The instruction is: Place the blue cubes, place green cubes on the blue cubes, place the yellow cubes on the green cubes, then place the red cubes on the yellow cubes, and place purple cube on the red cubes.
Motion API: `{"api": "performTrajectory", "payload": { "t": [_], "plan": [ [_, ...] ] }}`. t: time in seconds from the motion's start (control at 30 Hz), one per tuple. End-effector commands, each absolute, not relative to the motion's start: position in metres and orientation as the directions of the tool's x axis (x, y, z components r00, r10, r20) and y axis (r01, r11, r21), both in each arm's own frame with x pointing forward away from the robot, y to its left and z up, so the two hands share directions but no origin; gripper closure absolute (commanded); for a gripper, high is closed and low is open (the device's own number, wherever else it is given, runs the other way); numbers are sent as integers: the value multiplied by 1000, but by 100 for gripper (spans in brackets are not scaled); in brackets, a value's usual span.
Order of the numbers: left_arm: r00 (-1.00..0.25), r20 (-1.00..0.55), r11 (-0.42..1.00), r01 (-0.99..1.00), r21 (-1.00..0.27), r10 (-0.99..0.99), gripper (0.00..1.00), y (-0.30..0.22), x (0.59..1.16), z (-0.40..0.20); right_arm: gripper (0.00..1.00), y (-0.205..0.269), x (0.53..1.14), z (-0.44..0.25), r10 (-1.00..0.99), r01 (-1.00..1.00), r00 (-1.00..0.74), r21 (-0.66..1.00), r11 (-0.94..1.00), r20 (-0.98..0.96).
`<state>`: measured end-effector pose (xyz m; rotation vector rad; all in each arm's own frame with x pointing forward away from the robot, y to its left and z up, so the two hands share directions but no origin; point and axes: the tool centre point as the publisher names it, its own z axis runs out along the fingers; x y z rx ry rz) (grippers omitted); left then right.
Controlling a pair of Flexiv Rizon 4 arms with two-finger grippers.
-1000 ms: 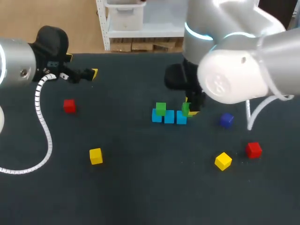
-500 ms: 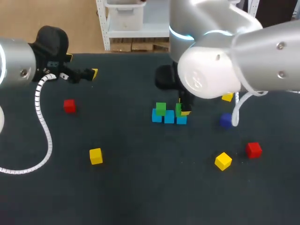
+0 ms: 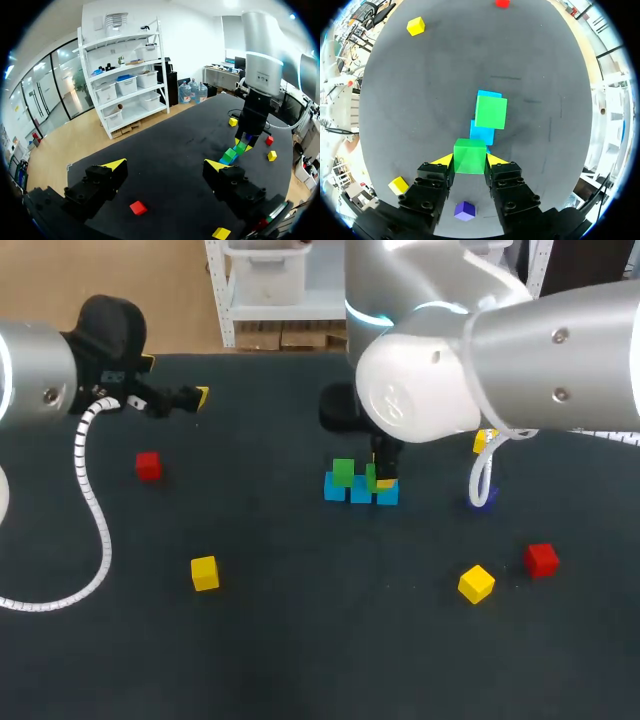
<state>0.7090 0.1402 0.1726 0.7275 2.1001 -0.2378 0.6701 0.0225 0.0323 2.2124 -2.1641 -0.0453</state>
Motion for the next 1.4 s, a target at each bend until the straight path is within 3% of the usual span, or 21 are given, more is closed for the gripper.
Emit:
{"api": "performTrajectory", "payload": {
  "t": [0.03,0.9,0.97,1.07,1.1,1.4],
  "plan": [
    [-443,-797,807,583,92,410,0,142,709,172,100,24,672,32,-1000,-998,23,56,-22,17],
    [-443,-797,807,583,92,410,0,142,709,172,100,21,675,28,-999,-999,12,45,-11,32],
    [-443,-797,807,583,92,410,0,142,709,172,90,22,676,28,-999,-999,12,43,-11,33],
    [-443,-797,807,583,92,410,0,142,709,172,85,22,676,27,-999,-999,13,41,-11,36],
    [-443,-797,807,583,92,410,0,142,709,172,77,22,676,26,-999,-999,11,40,-10,38],
    [-443,-797,807,583,92,410,0,142,709,172,67,21,678,25,-999,-1000,-3,27,5,42]
  ]
}}
